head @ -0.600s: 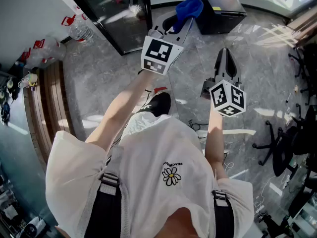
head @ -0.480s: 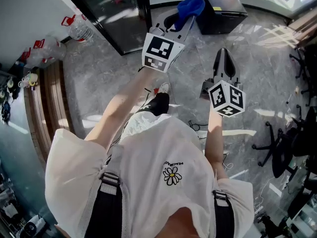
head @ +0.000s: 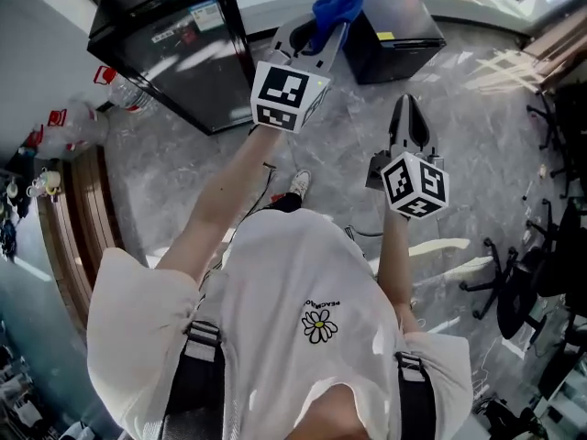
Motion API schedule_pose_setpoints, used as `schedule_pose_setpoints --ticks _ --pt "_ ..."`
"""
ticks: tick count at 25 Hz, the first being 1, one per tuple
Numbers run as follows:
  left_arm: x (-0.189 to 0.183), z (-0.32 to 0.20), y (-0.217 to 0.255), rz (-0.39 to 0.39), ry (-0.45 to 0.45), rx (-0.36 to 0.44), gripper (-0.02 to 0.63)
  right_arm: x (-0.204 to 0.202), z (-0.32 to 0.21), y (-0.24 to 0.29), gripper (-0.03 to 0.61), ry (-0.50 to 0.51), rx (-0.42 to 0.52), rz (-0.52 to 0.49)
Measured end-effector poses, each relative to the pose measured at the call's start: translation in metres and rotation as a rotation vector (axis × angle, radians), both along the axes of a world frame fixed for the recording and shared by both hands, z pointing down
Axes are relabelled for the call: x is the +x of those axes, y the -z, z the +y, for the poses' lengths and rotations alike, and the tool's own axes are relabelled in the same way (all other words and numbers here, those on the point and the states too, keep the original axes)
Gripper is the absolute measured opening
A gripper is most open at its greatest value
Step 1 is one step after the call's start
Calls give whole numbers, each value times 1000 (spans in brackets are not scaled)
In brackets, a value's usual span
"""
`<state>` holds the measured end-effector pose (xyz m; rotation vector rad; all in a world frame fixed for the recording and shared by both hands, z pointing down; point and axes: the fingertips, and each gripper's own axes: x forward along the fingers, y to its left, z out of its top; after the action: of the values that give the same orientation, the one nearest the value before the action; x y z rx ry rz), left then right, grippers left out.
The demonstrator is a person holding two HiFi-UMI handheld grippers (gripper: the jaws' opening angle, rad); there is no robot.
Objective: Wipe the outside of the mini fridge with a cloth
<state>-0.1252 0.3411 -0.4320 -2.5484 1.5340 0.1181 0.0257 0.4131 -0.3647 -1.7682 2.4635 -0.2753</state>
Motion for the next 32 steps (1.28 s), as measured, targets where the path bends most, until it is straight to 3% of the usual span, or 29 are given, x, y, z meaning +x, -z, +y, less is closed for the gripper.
schedule_pose_setpoints --ticks 5,10,18,26,32 --pt "-3 -66 -15 16 3 -10 60 4 -84 -1 11 -29 10 12" --pt "3 -128 -38 22 40 -72 59 19 -145 -8 11 -33 -17 30" --pt "35 -218 -66 19 118 -135 59 76 -256 -24 12 -17 -59 11" --pt "66 -286 -78 30 161 -145 59 100 -341 -19 12 45 -33 24" --pt "63 -322 -84 36 165 -154 60 96 -383 -20 11 53 -35 29"
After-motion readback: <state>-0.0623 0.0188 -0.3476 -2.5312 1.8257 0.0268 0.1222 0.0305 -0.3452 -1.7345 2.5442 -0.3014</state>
